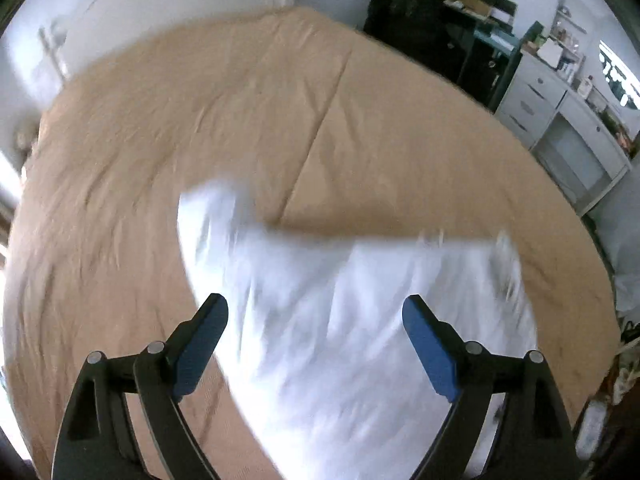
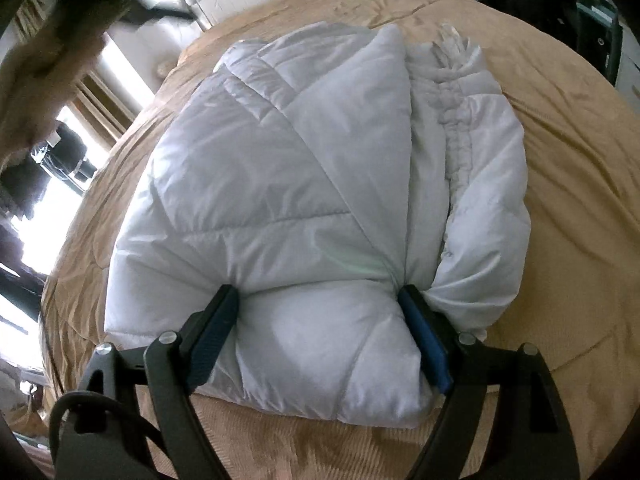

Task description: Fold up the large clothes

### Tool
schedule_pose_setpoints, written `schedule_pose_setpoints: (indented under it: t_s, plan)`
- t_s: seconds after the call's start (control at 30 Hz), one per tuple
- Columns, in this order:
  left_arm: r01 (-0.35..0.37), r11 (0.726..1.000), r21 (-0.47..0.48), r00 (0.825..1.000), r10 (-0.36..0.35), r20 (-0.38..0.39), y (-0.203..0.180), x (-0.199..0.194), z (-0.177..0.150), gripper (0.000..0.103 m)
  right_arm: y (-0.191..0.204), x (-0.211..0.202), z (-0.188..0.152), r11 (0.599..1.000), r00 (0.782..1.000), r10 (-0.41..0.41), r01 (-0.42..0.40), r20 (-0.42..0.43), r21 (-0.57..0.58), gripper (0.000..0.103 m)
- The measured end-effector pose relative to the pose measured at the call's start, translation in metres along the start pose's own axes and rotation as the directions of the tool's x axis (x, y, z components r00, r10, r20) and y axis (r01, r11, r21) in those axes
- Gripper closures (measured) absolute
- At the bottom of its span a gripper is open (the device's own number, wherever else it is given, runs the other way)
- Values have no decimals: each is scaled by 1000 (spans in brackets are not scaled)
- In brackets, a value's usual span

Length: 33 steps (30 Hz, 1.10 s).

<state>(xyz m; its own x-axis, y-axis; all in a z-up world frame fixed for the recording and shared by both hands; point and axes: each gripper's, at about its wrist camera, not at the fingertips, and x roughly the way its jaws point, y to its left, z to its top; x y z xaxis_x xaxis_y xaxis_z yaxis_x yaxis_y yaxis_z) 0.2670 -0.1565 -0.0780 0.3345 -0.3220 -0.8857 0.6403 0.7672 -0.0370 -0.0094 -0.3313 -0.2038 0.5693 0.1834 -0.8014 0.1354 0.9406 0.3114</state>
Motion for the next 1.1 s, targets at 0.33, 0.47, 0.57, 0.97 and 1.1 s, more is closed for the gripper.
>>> schedule_pose_setpoints:
  t_s: [0.33,0.47,0.57,0.97,1.1]
  plan:
    - [90,986,-143,990,-105,-95,24,77,-34,0,5,-1,17,998,998,-55,55,-37,12,19]
    - [84,989,-120,991,-95,-93,27,75,-30,0,-5,-15,20,993,998,-8,15,-67,113,19]
    - [104,984,-142,989,-118,-92,33,73,-33,1,1,-18,14,993,993,-59,68,-98,96,19]
    - [395,865,-309,918,-361,162,126,8,-102,2,-78,30,-12,816,914,396,-304,-92,491,0]
    - [552,707,-442,830,-514,216,160,46,-104,1,-95,46,-15,686,841,541,-441,0,579,0]
